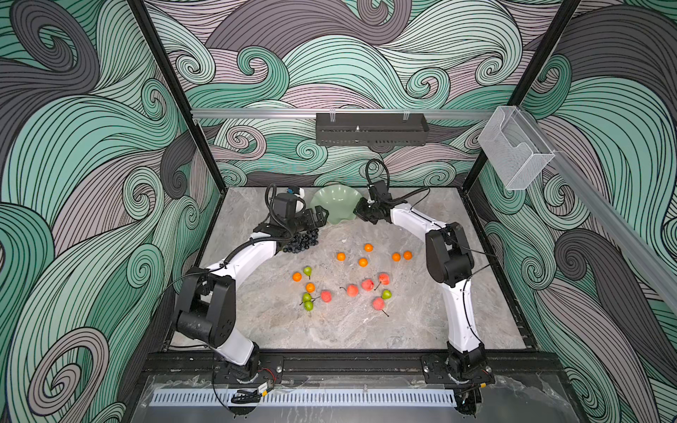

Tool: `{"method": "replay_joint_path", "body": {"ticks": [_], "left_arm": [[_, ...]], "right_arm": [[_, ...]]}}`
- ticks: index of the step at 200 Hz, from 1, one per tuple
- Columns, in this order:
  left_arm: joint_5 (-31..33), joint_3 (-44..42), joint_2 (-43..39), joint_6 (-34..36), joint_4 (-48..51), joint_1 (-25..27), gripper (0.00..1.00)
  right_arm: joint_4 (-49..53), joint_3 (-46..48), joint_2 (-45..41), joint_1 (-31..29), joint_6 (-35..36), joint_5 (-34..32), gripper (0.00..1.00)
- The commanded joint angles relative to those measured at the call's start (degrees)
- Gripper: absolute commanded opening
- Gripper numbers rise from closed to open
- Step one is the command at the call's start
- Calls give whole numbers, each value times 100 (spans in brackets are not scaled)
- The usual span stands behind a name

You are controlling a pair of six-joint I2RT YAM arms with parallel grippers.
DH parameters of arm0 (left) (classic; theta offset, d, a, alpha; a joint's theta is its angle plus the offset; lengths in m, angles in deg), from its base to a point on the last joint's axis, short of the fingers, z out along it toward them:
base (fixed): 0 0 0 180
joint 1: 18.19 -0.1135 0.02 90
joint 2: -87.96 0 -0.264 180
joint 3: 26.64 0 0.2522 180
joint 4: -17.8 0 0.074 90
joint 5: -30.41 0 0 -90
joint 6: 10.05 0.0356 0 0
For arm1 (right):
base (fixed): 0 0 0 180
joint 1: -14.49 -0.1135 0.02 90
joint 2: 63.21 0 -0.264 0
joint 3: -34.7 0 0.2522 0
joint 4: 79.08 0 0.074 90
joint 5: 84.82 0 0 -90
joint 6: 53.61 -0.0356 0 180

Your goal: Place and organize the fake fruits in the fruit bowl

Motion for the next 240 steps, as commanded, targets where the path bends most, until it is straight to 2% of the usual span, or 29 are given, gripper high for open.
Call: {"method": "replay_joint_path", "body": {"ticks": [1, 43, 141, 196, 240], "left_arm": [[-119, 60, -166, 96, 184, 213, 99], [-93, -140, -249, 117, 186, 651, 99], [49, -381, -345, 89, 168, 1508, 99], [167, -556, -449, 5, 157, 1723, 99], [1039, -450, -522, -86, 685, 1680, 99]], "right_arm": [[-209, 581, -517, 130, -13, 45, 0], [-673, 1866, -1272, 365, 41, 164, 0], [-906, 4146, -3007, 704, 388, 312, 0], [-837, 4582, -3478, 740, 417, 282, 0], [-811, 4132, -2996, 707, 429, 332, 0]]}}
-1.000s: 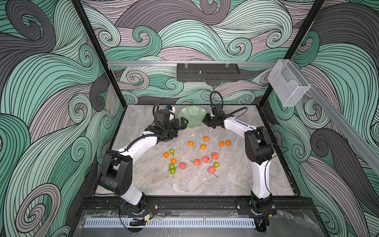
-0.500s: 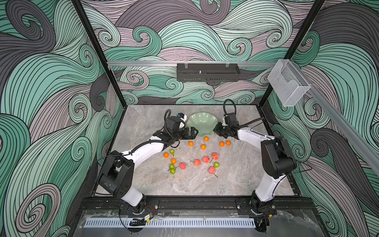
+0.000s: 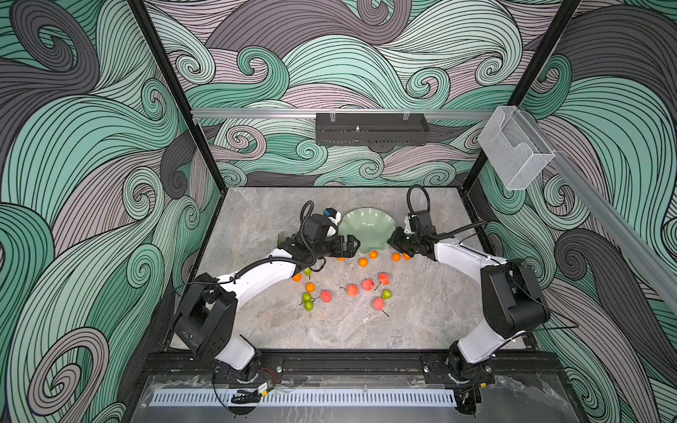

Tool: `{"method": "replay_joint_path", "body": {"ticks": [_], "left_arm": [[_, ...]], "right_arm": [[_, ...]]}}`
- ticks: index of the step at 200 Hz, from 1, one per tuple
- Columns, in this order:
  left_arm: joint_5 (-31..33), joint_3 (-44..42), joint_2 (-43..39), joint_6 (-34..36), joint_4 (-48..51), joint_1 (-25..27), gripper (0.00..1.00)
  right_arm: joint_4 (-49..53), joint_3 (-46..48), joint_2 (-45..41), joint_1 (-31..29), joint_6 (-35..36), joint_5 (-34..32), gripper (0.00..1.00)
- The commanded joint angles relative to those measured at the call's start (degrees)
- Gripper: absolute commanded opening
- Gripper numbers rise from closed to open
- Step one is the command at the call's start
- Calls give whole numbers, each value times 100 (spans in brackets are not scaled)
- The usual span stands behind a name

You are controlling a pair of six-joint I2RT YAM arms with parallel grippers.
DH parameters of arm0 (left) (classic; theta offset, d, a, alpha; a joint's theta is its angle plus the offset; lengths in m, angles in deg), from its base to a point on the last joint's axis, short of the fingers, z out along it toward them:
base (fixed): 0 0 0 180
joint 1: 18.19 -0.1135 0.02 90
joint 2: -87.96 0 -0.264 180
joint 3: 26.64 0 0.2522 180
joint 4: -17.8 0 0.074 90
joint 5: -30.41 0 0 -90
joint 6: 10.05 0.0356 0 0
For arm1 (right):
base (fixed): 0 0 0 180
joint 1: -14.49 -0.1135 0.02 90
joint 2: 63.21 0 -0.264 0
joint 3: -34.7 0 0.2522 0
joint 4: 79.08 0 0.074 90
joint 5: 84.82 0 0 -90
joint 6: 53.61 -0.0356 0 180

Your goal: Place and organize the fake fruits in the fruit bowl

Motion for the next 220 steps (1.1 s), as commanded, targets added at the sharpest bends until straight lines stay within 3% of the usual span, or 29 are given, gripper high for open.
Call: {"method": "replay_joint_path", "body": {"ticks": [1, 64, 88, 132, 162, 192, 220], "left_arm": [[656, 95, -186, -82, 423, -17, 99], [945, 115, -235, -142, 653, -419, 99], [987, 115, -231, -179, 758, -470, 99], [1309, 14, -465, -424, 1087, -691, 97], [1426, -311, -967, -765, 1157, -1169, 89], [1532, -803, -1354, -1169, 1022, -1786, 82], [1530, -949, -1434, -1447, 1032, -2291, 75]], "right_arm": [[56, -319, 310, 2, 79, 51, 0], [110, -857, 891, -150, 27, 95, 0], [138, -864, 847, -148, 43, 62, 7], [484, -830, 339, -148, 318, -288, 27], [697, -711, -213, -239, 595, -594, 32], [748, -710, -747, -698, 1002, -797, 37], [804, -1007, -938, -1486, 1488, -1035, 39]]}}
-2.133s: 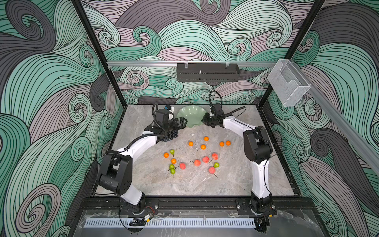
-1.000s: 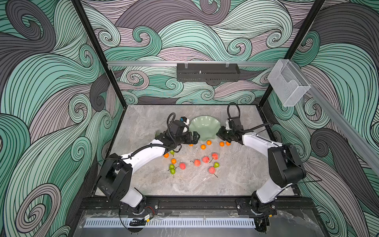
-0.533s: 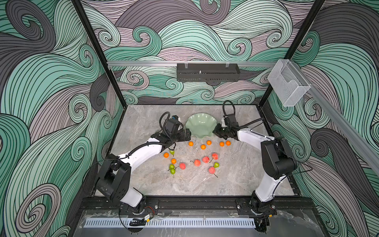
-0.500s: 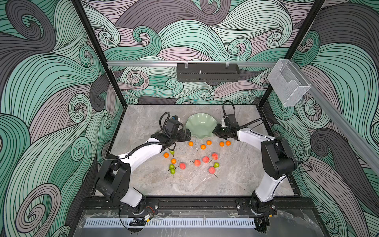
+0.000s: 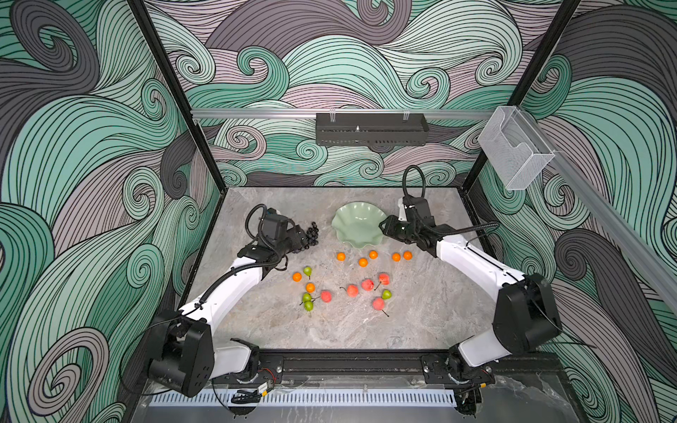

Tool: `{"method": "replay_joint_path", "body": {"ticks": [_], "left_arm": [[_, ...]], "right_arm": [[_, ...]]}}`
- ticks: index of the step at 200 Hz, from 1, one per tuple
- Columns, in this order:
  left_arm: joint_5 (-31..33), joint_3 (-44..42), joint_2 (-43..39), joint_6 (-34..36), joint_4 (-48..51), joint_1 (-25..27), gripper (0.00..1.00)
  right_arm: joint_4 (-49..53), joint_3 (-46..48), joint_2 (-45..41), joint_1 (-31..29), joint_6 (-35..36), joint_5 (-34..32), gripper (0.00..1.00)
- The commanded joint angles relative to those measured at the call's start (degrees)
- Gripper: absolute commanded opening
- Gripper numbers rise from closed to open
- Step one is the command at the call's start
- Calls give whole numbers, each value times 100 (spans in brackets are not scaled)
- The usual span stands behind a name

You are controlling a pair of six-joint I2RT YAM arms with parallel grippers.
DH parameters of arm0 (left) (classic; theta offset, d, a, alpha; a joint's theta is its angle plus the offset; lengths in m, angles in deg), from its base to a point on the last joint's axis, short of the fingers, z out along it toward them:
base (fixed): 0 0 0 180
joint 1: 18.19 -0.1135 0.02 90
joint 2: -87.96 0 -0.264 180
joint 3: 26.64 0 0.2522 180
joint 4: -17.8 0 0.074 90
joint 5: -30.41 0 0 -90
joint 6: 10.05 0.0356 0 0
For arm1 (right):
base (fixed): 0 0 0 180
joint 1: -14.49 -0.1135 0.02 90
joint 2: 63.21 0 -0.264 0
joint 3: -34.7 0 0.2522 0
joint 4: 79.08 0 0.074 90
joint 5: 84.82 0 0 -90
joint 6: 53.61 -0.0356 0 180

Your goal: Place and organize the fake fruits in the fruit bowl

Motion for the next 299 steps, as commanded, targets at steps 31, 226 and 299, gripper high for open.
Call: {"method": "replay_joint_path", "body": {"ticks": [31, 226, 299], "left_arm": [[-135, 0, 219, -823, 67, -823, 66], [-1680, 1057, 2641, -1305, -19, -1647, 53], [-1296, 738, 1890, -1120, -244, -1614, 67]], "right_arm": [[263, -797, 21, -1523, 1257, -640, 39], [78, -999, 203, -2412, 1991, -1440, 40], [77, -974, 212, -2403, 1948, -1447, 40]]}}
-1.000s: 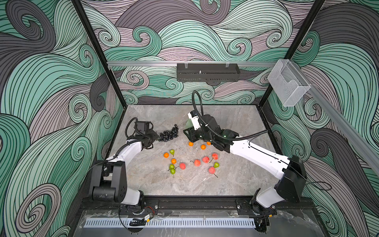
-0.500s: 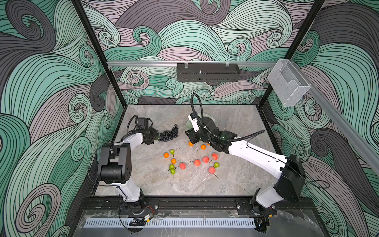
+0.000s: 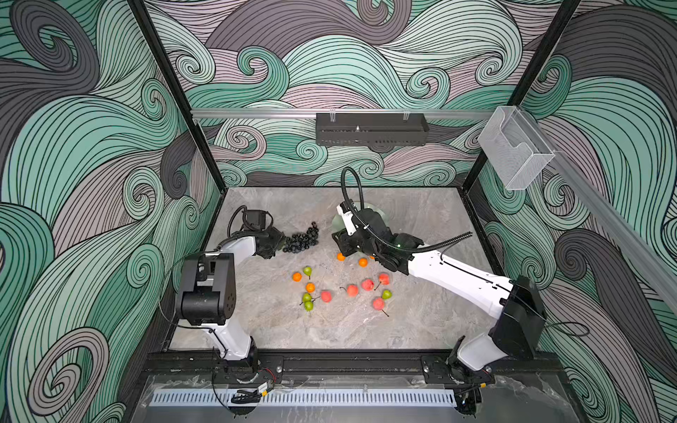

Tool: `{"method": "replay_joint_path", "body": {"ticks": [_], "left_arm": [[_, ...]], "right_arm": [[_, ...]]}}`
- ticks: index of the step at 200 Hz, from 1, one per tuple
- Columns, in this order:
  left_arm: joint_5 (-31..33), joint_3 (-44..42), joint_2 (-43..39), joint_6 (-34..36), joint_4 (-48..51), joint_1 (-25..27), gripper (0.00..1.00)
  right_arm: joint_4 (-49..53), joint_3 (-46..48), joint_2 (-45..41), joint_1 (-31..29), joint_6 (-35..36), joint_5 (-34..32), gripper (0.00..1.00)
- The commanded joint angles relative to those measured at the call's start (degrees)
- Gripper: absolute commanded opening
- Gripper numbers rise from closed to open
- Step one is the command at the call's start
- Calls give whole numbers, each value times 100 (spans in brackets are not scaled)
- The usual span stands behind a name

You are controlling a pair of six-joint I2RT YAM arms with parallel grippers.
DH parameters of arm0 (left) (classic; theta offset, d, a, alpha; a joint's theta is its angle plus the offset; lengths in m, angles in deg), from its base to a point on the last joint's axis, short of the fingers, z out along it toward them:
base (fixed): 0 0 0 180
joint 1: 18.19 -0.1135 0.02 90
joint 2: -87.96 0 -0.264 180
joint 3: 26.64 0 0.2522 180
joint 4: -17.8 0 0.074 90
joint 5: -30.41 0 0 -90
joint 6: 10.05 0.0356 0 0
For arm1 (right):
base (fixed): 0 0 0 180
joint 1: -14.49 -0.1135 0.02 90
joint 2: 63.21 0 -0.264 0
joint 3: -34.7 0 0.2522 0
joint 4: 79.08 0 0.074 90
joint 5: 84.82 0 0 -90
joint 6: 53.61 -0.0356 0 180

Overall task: Place and organize the fake fruits in the fruit bowl
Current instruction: 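Lower the left gripper onto the grape bunch stem and close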

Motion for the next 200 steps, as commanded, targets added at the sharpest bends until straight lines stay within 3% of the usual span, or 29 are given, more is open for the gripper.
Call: {"method": "replay_joint_path", "body": {"ticks": [1, 39, 200], "left_arm": [[219, -23, -436, 181, -132, 20, 68], [213, 160, -261, 325, 146, 30, 73], [-25, 627, 676, 407, 435, 104, 53]], "right_arm": [[-59, 69, -90, 21, 0, -101, 40], [-51, 26, -20, 21, -34, -66, 41], [9, 95, -74, 28, -27, -170, 41]]}}
